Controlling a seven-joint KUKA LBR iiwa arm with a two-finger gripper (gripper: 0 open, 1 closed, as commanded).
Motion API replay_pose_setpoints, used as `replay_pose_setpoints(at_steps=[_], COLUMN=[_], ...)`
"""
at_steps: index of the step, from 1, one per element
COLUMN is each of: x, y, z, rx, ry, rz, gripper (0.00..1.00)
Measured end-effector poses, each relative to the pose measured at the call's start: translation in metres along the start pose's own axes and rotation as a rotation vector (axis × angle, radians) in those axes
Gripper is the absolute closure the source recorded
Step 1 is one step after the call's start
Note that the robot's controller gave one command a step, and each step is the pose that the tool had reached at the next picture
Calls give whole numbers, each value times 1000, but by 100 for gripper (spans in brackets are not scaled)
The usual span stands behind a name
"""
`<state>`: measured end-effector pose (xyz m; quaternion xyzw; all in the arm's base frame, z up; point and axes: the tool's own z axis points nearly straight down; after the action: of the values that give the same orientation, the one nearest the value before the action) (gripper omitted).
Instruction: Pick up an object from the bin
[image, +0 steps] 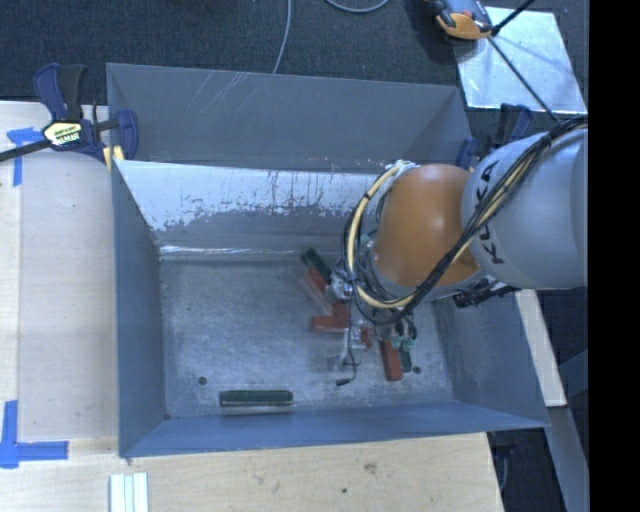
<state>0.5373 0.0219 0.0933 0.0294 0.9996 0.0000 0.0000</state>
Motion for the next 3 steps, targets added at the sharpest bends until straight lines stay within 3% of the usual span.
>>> replay_pose_setpoints(at_steps=[1,2,3], x=[-12,-77,-77], y=[-4,-40,-40], z=[-4,21,21], rx=[-2,0,-1], ry=[-3,-7,-7], rz=[-11,-50,-50], gripper=[0,100,100])
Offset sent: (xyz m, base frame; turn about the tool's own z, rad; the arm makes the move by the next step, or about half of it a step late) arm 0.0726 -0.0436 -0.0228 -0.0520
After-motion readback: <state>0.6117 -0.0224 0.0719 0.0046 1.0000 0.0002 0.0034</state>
